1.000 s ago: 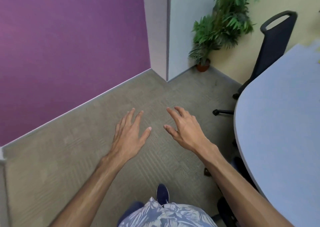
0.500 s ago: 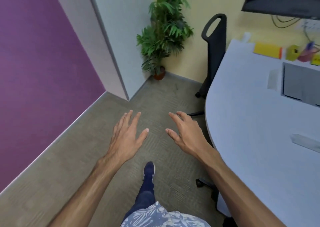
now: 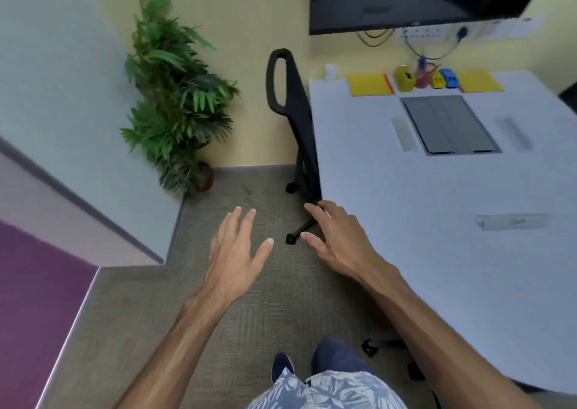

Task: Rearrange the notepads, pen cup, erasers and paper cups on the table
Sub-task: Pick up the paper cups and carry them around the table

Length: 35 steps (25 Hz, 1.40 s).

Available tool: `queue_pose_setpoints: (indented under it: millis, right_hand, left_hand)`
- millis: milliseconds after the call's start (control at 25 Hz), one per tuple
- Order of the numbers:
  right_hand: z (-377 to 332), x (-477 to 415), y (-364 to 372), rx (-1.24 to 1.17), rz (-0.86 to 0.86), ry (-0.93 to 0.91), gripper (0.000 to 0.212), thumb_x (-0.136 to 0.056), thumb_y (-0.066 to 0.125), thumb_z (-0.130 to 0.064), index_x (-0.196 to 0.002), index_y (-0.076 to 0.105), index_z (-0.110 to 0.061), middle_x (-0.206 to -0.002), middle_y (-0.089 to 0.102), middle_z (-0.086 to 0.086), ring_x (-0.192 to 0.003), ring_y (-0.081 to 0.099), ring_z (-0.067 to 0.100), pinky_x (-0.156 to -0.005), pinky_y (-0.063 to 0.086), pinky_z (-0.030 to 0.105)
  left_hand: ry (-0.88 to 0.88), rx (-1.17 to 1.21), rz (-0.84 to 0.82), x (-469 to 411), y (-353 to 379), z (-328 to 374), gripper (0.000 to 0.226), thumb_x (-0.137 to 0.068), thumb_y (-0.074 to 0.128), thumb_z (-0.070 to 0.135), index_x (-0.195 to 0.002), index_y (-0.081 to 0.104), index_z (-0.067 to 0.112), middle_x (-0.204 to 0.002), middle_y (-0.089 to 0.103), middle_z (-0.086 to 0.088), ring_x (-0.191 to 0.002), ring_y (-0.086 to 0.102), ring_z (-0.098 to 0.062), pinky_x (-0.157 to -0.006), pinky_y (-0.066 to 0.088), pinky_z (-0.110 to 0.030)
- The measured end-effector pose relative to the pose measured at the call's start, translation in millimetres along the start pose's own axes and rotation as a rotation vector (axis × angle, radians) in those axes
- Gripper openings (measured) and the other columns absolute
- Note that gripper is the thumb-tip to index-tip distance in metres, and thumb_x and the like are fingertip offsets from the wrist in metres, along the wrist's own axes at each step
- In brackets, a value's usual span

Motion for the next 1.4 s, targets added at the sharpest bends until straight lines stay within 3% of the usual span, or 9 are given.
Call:
queue_pose_setpoints:
  millis: [240, 560, 1080, 1400]
  right_hand:
    - [45.7, -48.1, -22.0, -0.004, 0.059, 0.222, 0.061, -0.1, 0.043, -0.05, -0.153, 0.028, -0.027, -0.159, 0.028, 0.006, -0.142, 0.033, 0.026, -0.112, 0.029, 0.042]
    - [138.5, -125.8, -44.9, -0.025, 0.13, 0.361, 0.06, -0.1, 0.045, -0.048, -0.153, 0.029, -0.024, -0.158, 0.032, 0.009, -0.141, 0.035, 0.028, -0.111, 0.032, 0.045]
    - [262.0, -265.1, -85.1, -0.013, 0.102, 0.406, 0.06, -0.1, 0.046, -0.046, -0.153, 0.029, -0.022, -0.155, 0.035, 0.011, -0.139, 0.038, 0.029, -0.109, 0.033, 0.045]
    - [342.6, -399.8, -79.1, -0.081, 0.089, 0.481, 0.06, -0.1, 0.047, -0.045, -0.153, 0.03, -0.02, -0.155, 0.035, 0.01, -0.138, 0.039, 0.028, -0.11, 0.035, 0.045]
  left_hand:
    - [0.212, 0.042, -0.138, -103.1, 21.6, 22.1, 0.071, -0.098, 0.046, 0.052, -0.158, 0.02, 0.023, -0.167, 0.007, -0.004, -0.153, -0.001, -0.017, -0.123, 0.015, -0.04]
    - [0.347, 0.048, -0.256, -241.8, 53.1, 79.8, 0.072, -0.098, 0.048, 0.051, -0.158, 0.019, 0.023, -0.166, 0.009, -0.002, -0.153, -0.003, -0.016, -0.123, 0.012, -0.041]
    - [0.283, 0.163, -0.321, -437.7, 116.9, 145.6, 0.07, -0.098, 0.05, 0.051, -0.157, 0.021, 0.024, -0.164, 0.019, 0.001, -0.151, 0.011, -0.014, -0.123, 0.02, -0.044]
    - [0.177, 0.291, -0.343, -588.4, 180.0, 167.1, 0.068, -0.098, 0.055, 0.043, -0.155, 0.024, 0.022, -0.16, 0.026, 0.002, -0.147, 0.026, -0.015, -0.12, 0.028, -0.042]
Point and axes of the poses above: each hand's wrist, its own x-axis away from the middle knuckle, its own y-axis out of the palm, z = x × y, the point moved 1 cm from there along -x, towards the middle knuckle
